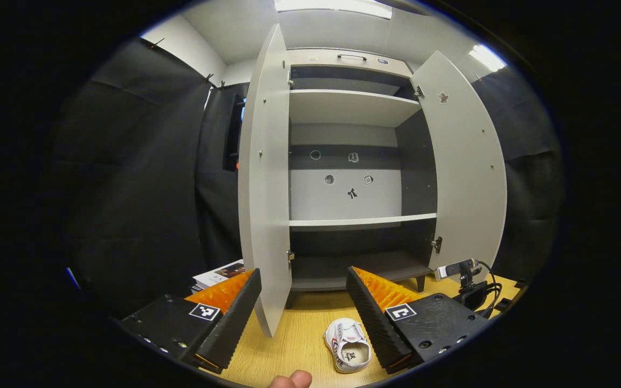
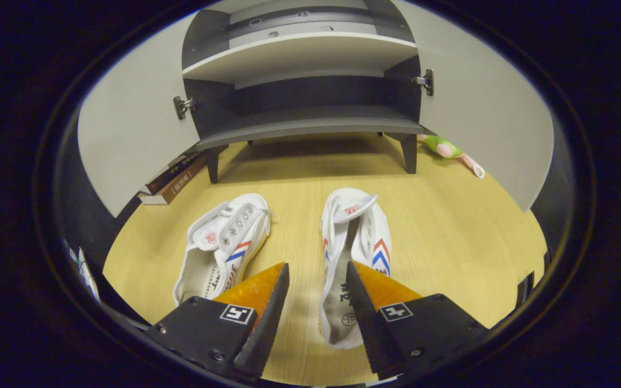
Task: Grab one shoe with the right hand and put it into the shoe cabinet, grab the other shoe with the left hand and put it into the shoe cabinet; then close the right door with the right hand and the left door with the left hand.
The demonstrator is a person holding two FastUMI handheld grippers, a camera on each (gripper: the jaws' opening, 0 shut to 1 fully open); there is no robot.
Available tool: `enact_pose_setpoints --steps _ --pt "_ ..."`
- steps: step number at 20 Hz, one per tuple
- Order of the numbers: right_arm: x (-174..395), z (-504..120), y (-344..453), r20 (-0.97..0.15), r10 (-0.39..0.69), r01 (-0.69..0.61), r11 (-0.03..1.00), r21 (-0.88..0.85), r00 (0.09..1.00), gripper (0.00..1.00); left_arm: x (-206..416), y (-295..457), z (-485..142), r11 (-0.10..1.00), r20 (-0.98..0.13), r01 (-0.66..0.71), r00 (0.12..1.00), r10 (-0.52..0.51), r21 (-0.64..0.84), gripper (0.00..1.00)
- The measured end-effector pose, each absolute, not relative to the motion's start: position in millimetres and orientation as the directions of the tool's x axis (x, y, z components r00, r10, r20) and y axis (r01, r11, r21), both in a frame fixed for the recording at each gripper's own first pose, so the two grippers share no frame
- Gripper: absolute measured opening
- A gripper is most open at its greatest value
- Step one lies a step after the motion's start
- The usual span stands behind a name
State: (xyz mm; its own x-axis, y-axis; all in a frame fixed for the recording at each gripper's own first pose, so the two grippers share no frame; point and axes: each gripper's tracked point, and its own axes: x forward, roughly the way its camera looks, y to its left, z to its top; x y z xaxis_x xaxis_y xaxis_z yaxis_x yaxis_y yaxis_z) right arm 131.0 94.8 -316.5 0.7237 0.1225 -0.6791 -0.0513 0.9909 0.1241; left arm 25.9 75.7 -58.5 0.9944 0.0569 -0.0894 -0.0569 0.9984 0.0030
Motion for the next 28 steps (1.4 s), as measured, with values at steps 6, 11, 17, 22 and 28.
enact_pose_setpoints --steps 6,11,17,22,28 --pt "152 -337 99 -0.720 0.095 -0.038 0.995 0.095 0.688 0.58 34 83 -66 0.998 -0.108 -0.065 0.992 0.064 -0.006 0.95" --pt "164 -344 94 -0.727 0.058 -0.005 0.997 0.075 0.684 0.38 36 84 -70 0.998 -0.117 -0.070 0.991 0.069 -0.002 0.95" --pt "169 -346 85 -0.709 0.034 -0.008 0.999 0.040 0.705 0.09 37 79 -73 0.998 -0.126 -0.062 0.990 0.060 -0.012 0.95" --pt "173 -321 77 -0.627 0.016 -0.057 0.997 -0.045 0.779 0.03 35 69 -74 0.999 -0.130 -0.045 0.991 0.042 -0.016 0.95" --pt "167 -242 73 -0.518 0.052 -0.120 0.988 -0.098 0.854 0.03 32 52 -66 1.000 -0.108 -0.019 0.994 0.018 -0.011 0.95"
